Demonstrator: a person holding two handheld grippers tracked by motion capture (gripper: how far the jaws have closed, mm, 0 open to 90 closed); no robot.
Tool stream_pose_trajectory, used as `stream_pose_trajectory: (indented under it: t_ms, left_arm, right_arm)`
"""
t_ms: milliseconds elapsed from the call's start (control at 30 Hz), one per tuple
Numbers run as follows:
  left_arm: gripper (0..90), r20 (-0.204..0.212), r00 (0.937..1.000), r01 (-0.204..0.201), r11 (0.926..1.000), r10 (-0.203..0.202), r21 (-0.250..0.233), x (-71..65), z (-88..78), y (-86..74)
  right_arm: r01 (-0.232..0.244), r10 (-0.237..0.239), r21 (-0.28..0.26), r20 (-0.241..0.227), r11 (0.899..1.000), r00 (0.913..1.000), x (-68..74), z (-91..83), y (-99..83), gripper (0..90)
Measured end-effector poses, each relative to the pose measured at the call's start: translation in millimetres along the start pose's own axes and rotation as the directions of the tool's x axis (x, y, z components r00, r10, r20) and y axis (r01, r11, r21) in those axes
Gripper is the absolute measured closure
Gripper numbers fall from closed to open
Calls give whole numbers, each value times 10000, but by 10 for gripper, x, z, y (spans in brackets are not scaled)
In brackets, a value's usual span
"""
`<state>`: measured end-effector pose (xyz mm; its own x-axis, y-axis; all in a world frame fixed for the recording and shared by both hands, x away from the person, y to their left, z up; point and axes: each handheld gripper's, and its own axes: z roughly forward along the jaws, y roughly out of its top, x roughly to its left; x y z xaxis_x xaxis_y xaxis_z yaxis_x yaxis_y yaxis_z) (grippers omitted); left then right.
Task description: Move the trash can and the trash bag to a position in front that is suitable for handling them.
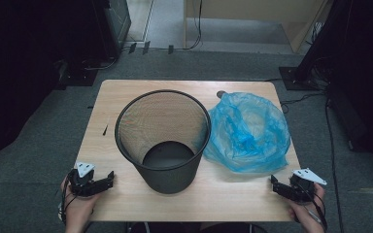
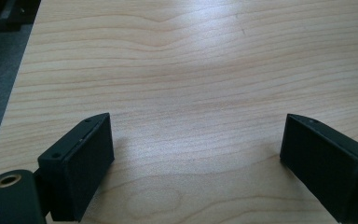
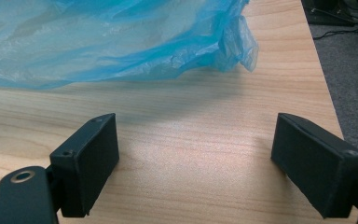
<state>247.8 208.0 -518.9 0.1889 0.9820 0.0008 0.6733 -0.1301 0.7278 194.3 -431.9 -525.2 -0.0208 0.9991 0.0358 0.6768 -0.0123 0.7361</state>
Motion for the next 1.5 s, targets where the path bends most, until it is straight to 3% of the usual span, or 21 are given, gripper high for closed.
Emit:
stream_pose_trajectory:
  t_ms: [167, 267, 300, 367, 467, 567, 700, 900, 1000, 1100, 1267, 1433, 1500]
  left_arm:
    - [99, 0, 10000, 7, 10000, -7, -16, 0, 5, 3]
    - [99, 3, 10000, -15, 10000, 15, -3, 2, 7, 7]
    - [99, -4, 10000, -12, 10000, 12, 1, 2, 8, 8]
    - [99, -13, 10000, -5, 10000, 5, 7, 3, 7, 8]
    - [99, -18, 10000, -1, 10000, 1, 6, 4, 8, 9]
    - [99, 61, 10000, 20, 10000, -20, -10, 15, 4, 9]
    - [99, 15, 10000, -43, 10000, 43, 2, 4, 10, 11]
    - [138, -222, 9997, 130, 9999, -132, -104, -1, 16, 23]
    - [139, -206, 9984, 506, 9970, -519, -577, 7, 2, 47]
    - [139, 103, 9962, 875, 9890, -869, -1193, -10, -41, 85]
    - [139, 526, 9939, 1064, 9705, -973, -2162, -120, -143, 209]
    - [141, 1270, 9861, 1420, 9398, -1070, -3108, -201, -192, 393]
    - [296, 1705, 9792, 1654, 9185, -1097, -3590, -224, -192, 470]
  right_arm:
    - [-1, 0, -216, -45, 9998, 10000, -15, -25, -12, 151]
    - [-327, 314, -527, -261, 9981, 9992, -32, -59, -8, 151]
    - [-823, 811, -949, -164, 9921, 9966, -46, -104, 25, 152]
    - [-1073, 1091, -1376, 58, 9847, 9940, -48, -152, 74, 152]
    - [-1172, 1249, -1923, 282, 9743, 9918, -34, -232, 138, 152]
    - [-1221, 1351, -2648, 314, 9565, 9903, -16, -336, 193, 152]
    - [-1042, 1280, -3479, 463, 9317, 9907, 20, -453, 248, 152]
    - [-818, 1050, -3853, 395, 9191, 9937, 120, -538, 338, 153]
    - [-614, 825, -4030, 353, 9131, 9960, 193, -558, 376, 153]
    - [-623, 843, -4261, 329, 9025, 9959, 242, -587, 411, 153]
    - [-530, 756, -4641, 303, 8842, 9967, 299, -630, 463, 153]
    - [-472, 655, -4782, 217, 8770, 9976, 366, -644, 518, 153]
    - [-462, 612, -4821, 156, 8749, 9980, 409, -646, 541, 153]
